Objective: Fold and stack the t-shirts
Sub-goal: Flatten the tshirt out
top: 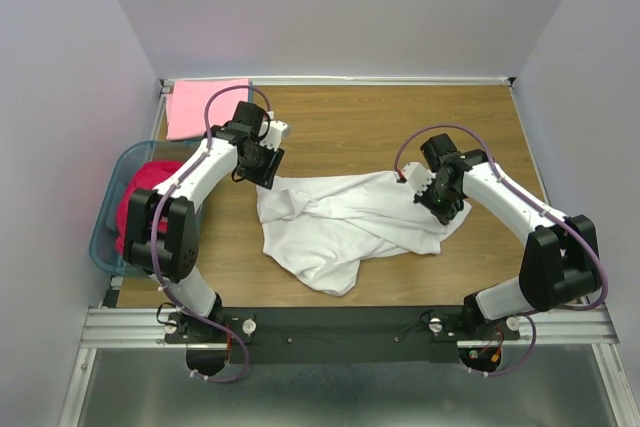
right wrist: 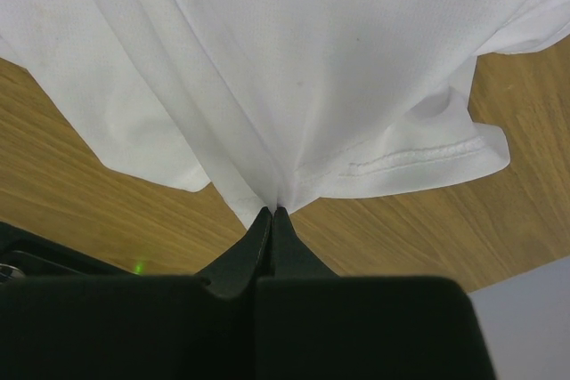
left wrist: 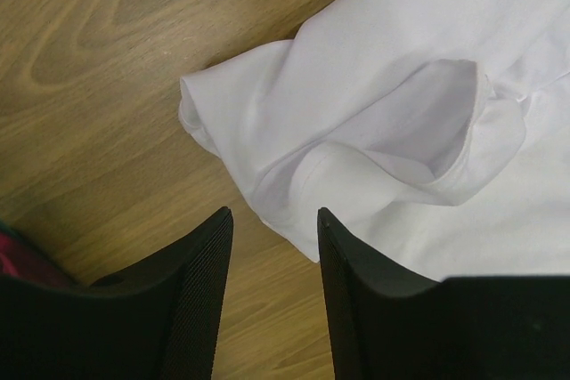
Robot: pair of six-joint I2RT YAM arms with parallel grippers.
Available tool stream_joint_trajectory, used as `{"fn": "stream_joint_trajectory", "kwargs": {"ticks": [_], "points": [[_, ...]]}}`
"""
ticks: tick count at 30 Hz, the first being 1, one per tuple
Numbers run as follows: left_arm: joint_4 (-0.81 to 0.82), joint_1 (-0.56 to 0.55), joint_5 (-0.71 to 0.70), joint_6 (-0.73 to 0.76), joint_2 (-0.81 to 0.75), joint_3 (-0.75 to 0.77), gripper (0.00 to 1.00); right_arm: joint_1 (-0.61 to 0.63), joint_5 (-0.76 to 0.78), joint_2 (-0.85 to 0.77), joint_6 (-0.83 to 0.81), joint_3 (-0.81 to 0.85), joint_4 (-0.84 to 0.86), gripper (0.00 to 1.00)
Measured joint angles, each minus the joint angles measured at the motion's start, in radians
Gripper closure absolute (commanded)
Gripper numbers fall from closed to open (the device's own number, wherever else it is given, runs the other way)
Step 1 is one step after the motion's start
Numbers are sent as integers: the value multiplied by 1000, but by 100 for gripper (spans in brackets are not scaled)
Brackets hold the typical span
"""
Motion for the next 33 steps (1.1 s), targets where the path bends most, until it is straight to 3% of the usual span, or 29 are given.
{"fn": "stream_joint_trajectory", "kwargs": {"ticks": [9,17,22,33], "points": [[-77,0,-4,8,61,98,61,0,0,0,0,-6,0,99],[-90,0,-8,16,62,105,54,0,0,-6,0,-14,-1,99],[-73,0,-5,17,54,80,61,0,0,-6,2,-14,-1,99],[9,0,-6,14,-6,-45,62,0,0,-8,11,-13,-1,99]]}}
